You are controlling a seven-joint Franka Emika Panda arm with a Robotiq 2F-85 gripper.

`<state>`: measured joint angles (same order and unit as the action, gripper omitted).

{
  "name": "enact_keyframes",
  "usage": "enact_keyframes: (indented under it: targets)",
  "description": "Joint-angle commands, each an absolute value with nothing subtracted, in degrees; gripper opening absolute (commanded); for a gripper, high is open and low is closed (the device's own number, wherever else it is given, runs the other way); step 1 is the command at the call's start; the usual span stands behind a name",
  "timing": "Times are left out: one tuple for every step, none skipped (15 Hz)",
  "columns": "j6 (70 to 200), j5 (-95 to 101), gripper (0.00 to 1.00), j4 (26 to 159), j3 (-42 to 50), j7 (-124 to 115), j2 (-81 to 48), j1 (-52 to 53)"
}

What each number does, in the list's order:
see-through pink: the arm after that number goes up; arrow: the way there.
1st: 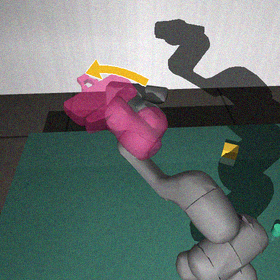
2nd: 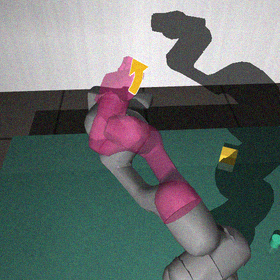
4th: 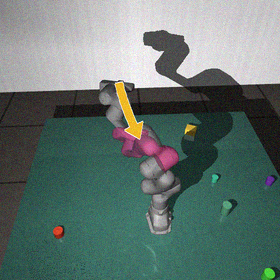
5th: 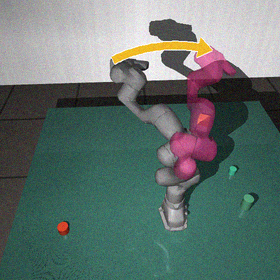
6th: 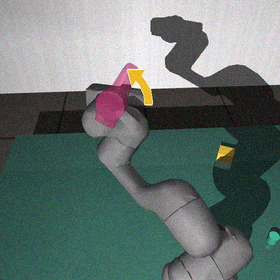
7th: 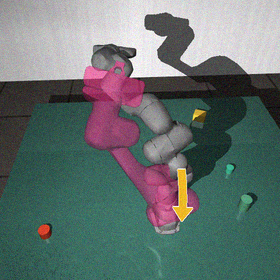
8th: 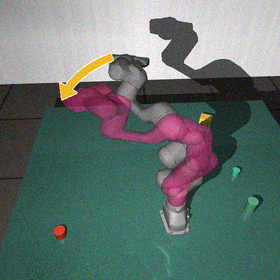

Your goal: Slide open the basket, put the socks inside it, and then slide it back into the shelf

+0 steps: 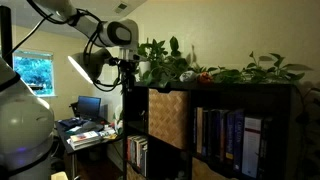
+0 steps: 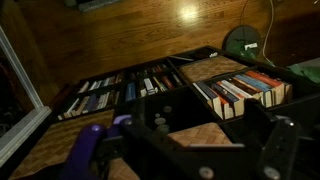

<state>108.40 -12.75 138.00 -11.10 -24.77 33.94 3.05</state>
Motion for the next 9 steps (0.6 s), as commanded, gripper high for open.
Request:
enact_keyframes:
  targets:
    - [108.3, -12.7, 1.00, 137.9, -11.1, -24.8, 33.9, 3.0]
    - [108.3, -12.7, 1.00, 137.9, -11.1, -24.8, 33.9, 3.0]
    - [108.3, -12.7, 1.00, 137.9, -11.1, -24.8, 33.9, 3.0]
    - [108.3, -12.7, 1.00, 137.9, -11.1, -24.8, 33.9, 3.0]
    - [108.3, -12.7, 1.00, 137.9, -11.1, -24.8, 33.9, 3.0]
    - [108.3, -12.7, 1.00, 137.9, -11.1, -24.8, 33.9, 3.0]
    - [108.7, -12.4, 1.00, 137.9, -11.1, -24.6, 33.7, 2.9]
    - [109.1, -11.6, 1.00, 137.8, -11.2, -24.4, 33.1, 2.7]
    - [109.3, -11.3, 1.00, 137.5, -11.1, -23.9, 32.5, 2.6]
